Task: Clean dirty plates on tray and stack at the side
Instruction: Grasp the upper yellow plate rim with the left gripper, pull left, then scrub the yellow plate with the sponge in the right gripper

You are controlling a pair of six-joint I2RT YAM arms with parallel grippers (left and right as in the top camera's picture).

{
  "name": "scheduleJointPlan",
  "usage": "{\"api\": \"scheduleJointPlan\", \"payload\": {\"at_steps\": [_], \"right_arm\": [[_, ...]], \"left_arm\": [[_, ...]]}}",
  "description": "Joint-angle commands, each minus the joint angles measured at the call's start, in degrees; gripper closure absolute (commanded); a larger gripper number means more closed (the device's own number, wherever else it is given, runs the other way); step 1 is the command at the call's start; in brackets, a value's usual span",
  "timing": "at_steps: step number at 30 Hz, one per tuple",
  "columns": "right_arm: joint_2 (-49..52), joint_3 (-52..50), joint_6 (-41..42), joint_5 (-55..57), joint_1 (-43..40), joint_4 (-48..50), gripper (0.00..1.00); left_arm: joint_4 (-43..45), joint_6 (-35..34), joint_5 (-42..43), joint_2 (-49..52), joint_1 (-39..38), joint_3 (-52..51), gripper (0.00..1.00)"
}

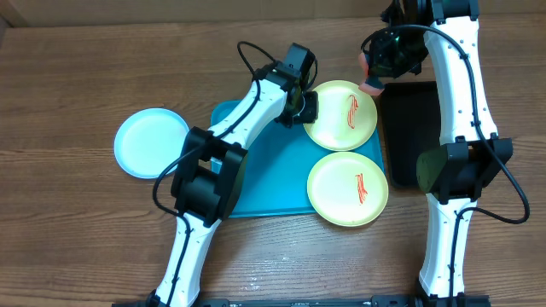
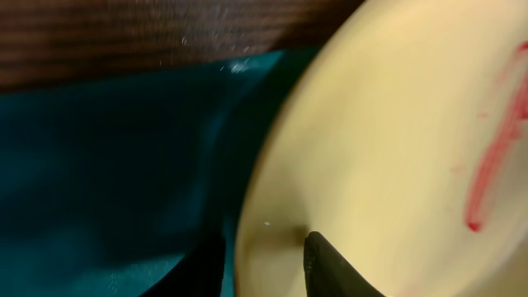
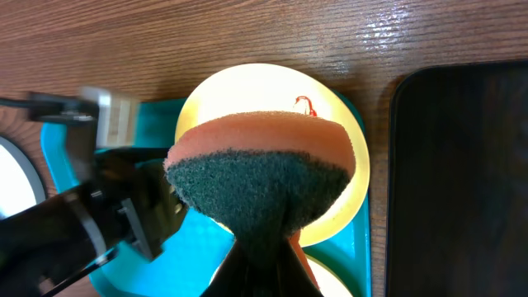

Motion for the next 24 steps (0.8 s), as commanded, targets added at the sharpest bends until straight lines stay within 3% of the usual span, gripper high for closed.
{"api": "scheduleJointPlan", "payload": {"at_steps": [1, 4, 9, 19, 24], "right_arm": [[-1.8, 1.6, -0.3, 0.0, 0.1, 0.1, 0.96], [-1.8, 1.6, -0.3, 0.0, 0.1, 0.2, 0.96], [-1.8, 1.6, -0.3, 0.0, 0.2, 0.6, 0.96], [-1.8, 1.3, -0.2, -0.1, 1.6, 2.0, 0.96], [-1.6, -1.9, 0.0, -0.1, 6.2, 5.0, 0.96]], "left_arm": [[0.0, -0.9, -0.7, 2.4, -0.3, 0.8, 0.8], [0.8, -0.9, -1.0, 2.0, 0.1, 0.9, 0.96], [-1.4, -0.9, -1.1, 2.0, 2.0, 3.0, 0.96], [-30.9, 1.0, -12.6, 1.6, 12.2, 14.4, 0.96], [-35.4, 6.4, -14.2, 1.6, 13.7, 11.1, 0.96]]}}
